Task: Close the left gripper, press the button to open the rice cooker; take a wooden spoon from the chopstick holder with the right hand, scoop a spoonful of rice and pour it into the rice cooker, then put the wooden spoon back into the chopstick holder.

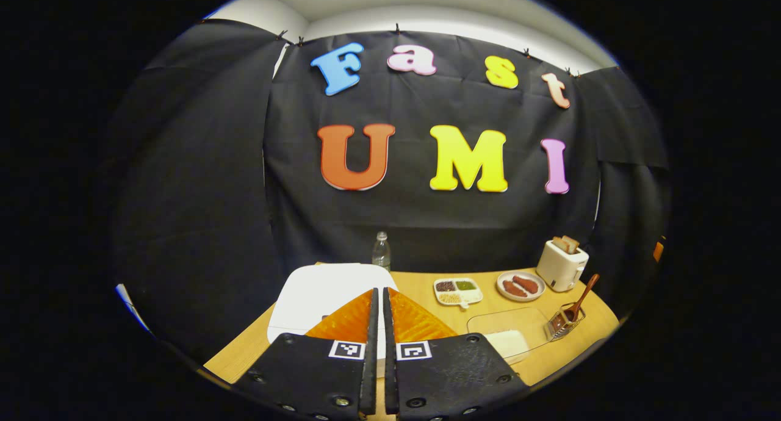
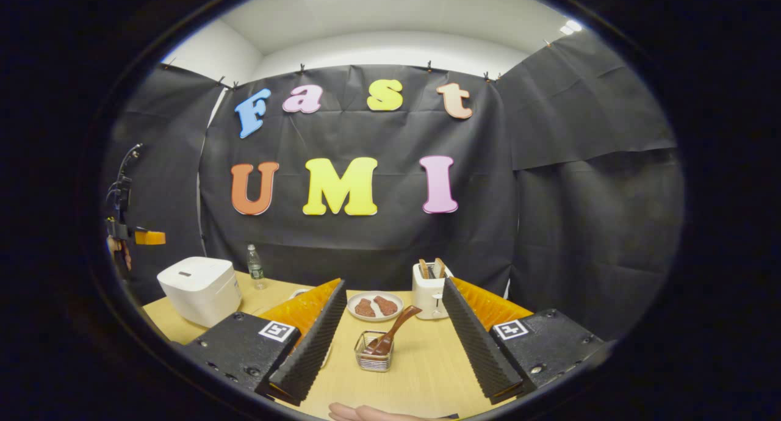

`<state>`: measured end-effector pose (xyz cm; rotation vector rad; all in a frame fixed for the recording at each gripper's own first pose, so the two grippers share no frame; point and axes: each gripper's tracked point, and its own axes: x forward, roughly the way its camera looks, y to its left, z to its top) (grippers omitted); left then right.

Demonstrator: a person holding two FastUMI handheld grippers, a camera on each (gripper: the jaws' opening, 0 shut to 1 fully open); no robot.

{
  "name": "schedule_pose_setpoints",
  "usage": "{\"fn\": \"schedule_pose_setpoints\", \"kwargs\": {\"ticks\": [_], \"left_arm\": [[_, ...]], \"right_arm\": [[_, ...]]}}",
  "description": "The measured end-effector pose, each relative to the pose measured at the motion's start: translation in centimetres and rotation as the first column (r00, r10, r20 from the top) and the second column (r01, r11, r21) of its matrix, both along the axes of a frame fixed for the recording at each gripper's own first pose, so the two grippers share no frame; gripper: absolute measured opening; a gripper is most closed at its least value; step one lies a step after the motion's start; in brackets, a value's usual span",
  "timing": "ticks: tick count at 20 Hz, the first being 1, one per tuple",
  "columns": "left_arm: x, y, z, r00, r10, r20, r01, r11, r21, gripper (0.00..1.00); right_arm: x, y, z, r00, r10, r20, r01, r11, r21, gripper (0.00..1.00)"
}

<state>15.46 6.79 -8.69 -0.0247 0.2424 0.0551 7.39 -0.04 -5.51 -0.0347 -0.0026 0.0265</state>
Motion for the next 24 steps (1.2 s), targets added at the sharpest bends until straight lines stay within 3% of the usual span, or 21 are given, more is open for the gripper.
{"fn": "schedule_pose_setpoints", "kwargs": {"ticks": [2,10,15,24], "left_arm": [[1.1,1.3,-2.0,0.997,0.032,-0.068,-0.031,0.999,0.01,0.0],[5.6,5.4,-7.8,0.955,0.108,-0.276,-0.112,0.994,-0.001,0.0],[5.7,4.7,-9.5,0.942,0.087,-0.326,-0.114,0.991,-0.065,0.0],[5.3,5.2,-10.6,0.912,0.14,-0.385,-0.158,0.987,-0.015,0.0]], "right_arm": [[0.7,0.2,-0.3,1.0,0.009,-0.015,-0.009,1.0,-0.013,1.0],[2.8,-0.2,0.1,1.0,0.003,-0.027,-0.005,0.998,-0.07,0.99],[3.9,-0.7,-0.4,0.999,0.011,-0.043,-0.012,0.999,-0.037,1.0],[5.1,-1.8,-2.3,0.996,0.025,-0.081,-0.028,0.999,-0.036,1.0]]}}
